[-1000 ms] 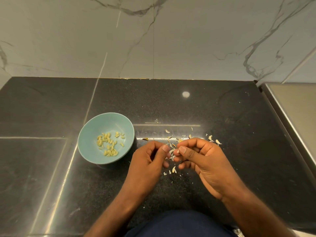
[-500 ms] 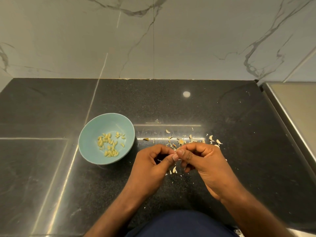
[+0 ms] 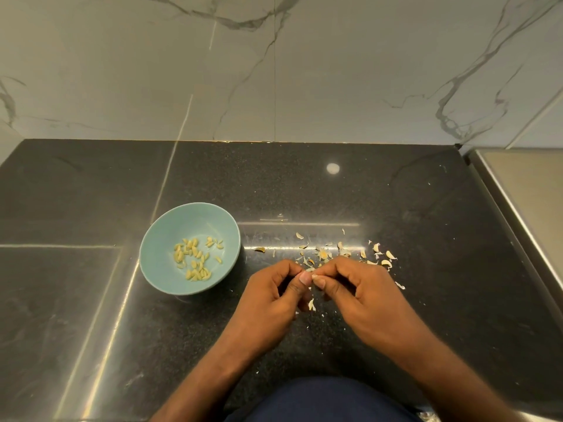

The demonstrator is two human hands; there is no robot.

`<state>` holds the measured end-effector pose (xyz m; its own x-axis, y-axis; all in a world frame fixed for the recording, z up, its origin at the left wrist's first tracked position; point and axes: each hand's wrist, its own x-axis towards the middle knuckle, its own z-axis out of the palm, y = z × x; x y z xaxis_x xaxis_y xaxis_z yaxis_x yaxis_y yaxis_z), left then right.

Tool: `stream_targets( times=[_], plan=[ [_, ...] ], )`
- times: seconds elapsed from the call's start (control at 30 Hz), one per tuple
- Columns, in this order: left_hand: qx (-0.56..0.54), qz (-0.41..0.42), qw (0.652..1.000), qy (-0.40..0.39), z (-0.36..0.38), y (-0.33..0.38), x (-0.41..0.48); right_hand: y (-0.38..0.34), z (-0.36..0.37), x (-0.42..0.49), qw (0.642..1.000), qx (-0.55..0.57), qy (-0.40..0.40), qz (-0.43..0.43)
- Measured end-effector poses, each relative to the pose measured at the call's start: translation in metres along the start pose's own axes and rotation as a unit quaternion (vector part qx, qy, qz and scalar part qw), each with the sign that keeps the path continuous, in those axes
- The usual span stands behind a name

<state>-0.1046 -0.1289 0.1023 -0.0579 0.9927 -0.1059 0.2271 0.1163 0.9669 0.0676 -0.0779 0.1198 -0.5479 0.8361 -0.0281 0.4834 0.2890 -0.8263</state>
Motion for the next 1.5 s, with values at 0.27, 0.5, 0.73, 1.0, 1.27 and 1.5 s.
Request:
stream_targets(
  times=[0.27, 0.5, 0.73, 1.0, 1.27, 1.5],
  plan=[
    [0.060, 0.033, 0.996, 0.060, -0.002, -0.005, -0.001, 0.005, 0.012, 0.000, 0.996, 0.079, -0.006, 0.046],
    [0.120, 0.131, 0.984, -0.014, -0.007, 0.001, 0.002, -0.005, 0.009, 0.001, 0.932, 0.325, -0.046, 0.156],
    [0.227, 0.238, 0.944, -0.012, -0.014, 0.006, 0.004, -0.015, 0.010, -0.005, 0.910, 0.368, -0.090, 0.166],
    [0.222, 0.200, 0.953, 0.055, -0.002, 0.001, 0.005, -0.014, 0.026, -0.006, 0.956, 0.268, -0.019, 0.121],
    [-0.013, 0.034, 0.996, 0.080, 0.009, -0.009, -0.004, 0.004, 0.023, 0.010, 0.982, -0.114, 0.075, -0.131],
    [-0.051, 0.021, 0.993, 0.105, 0.009, -0.002, -0.004, -0.002, 0.022, 0.010, 0.980, -0.054, 0.094, -0.169]
  ],
)
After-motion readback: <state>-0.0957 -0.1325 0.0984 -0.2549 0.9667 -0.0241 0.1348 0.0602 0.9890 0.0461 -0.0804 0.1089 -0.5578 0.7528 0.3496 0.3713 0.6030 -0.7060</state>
